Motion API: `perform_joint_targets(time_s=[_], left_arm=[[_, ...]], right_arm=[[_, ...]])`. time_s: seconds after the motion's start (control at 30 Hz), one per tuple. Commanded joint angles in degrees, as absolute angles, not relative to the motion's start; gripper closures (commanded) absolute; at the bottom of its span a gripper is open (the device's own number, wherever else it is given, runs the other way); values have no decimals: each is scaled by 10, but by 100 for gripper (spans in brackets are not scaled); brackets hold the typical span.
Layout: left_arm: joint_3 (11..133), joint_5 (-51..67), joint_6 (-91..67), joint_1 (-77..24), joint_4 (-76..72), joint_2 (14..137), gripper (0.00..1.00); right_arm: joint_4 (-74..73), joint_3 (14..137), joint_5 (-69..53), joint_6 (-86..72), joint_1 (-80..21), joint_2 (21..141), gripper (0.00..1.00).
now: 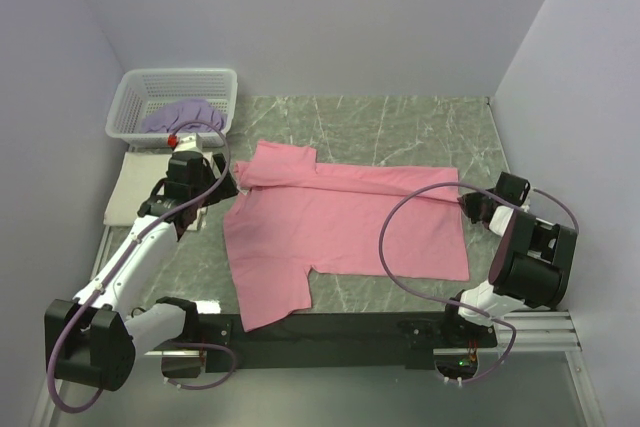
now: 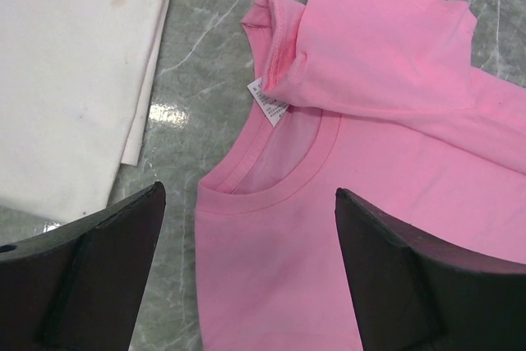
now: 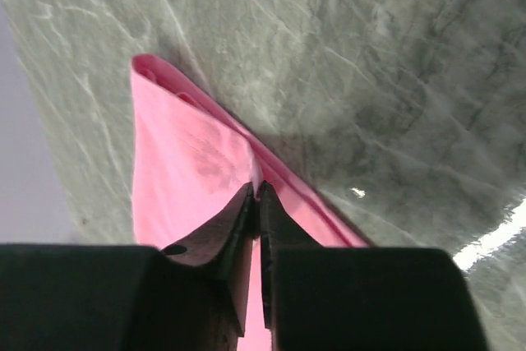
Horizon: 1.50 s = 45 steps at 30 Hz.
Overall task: Fold and stack the t-shirts
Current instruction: Fold the tshirt
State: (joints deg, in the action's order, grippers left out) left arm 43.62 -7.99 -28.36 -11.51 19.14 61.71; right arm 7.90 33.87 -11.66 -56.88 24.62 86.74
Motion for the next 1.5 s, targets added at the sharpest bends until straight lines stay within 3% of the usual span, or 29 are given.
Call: perform_joint_targets(time_s=[0.0, 0.13, 0.33, 0.47, 0.57, 0.73, 1.03, 1.3, 1.47], left_arm=[[435, -85, -287, -118, 170, 614, 11], [435, -82, -287, -118, 169, 619, 11], [435, -71, -291, -118, 166, 625, 11], [449, -67, -299, -118, 176, 649, 10], [469, -57, -310, -118, 183, 668, 10], [509, -41, -335, -122, 181, 721, 9], [606, -65, -345, -166, 179, 831, 10], [721, -76, -284, -170, 190, 946, 8], [820, -100, -258, -171, 195, 1047, 16]], right_arm=[[58, 359, -95, -516, 244, 847, 92], [46, 356, -91, -487, 243, 836, 95], [-12, 379, -84, -453, 243, 834, 74], [-75, 411, -7, -431, 229, 785, 57], [-109, 431, 18, -414, 212, 751, 51], [-101, 482, 2, -371, 147, 752, 49], [-146, 634, -121, -287, 15, 929, 54], [-111, 665, -170, -284, -63, 992, 55], [-91, 653, -181, -299, -98, 997, 55]])
